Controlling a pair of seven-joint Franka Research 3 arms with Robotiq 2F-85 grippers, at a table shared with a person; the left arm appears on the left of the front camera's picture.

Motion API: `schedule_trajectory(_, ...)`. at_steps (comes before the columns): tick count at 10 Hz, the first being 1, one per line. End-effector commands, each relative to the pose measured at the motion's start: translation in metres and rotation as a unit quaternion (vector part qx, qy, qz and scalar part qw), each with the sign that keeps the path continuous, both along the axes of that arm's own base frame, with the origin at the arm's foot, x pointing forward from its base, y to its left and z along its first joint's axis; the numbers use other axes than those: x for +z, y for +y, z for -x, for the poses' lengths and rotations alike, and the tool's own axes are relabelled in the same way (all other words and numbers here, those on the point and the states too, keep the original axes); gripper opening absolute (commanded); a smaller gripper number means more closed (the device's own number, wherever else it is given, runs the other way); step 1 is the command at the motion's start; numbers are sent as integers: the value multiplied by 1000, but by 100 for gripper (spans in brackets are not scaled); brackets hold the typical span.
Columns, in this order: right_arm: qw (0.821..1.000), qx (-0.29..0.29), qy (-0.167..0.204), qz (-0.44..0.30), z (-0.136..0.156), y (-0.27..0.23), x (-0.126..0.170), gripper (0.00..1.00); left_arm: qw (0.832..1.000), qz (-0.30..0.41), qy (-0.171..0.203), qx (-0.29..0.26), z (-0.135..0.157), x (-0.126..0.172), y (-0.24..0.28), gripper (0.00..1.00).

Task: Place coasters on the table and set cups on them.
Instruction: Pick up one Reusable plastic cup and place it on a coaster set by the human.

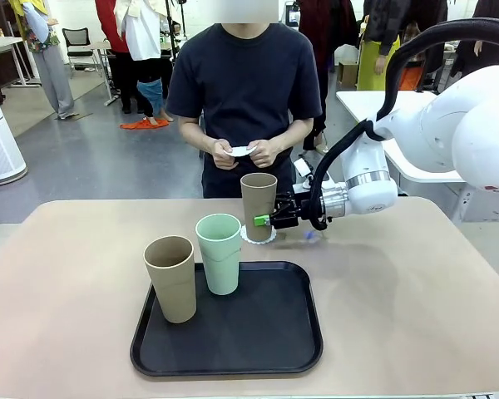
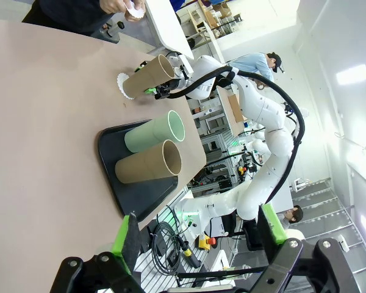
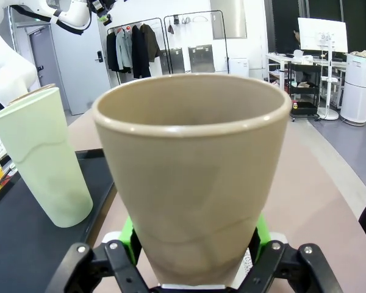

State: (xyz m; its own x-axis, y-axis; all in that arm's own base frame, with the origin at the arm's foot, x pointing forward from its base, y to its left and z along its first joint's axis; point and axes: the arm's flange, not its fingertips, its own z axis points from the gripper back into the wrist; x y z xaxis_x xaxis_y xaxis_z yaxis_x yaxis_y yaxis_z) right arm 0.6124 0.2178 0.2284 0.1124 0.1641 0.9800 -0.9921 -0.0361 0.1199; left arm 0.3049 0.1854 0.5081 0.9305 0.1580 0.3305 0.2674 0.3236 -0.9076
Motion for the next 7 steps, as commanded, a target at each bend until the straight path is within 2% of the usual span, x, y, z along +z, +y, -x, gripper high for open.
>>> schedule_trajectory(1, 1000, 11, -1, -3, -7, 2, -8, 82, 1000, 7, -4, 1, 1, 2, 1, 100)
schedule_trajectory(2, 1000, 13, -1, -3, -6, 2, -9, 82, 1000, 7, -4, 1, 1, 2, 1, 100)
schedule_trajectory(4, 1000, 19, -1, -2, -6, 3, -8, 100, 1000, 7, -4, 1, 1, 2, 1, 100)
schedule_trajectory(7, 1000, 19, 0, -2, -7, 3, -8, 100, 1000, 7, -4, 1, 1, 2, 1, 100)
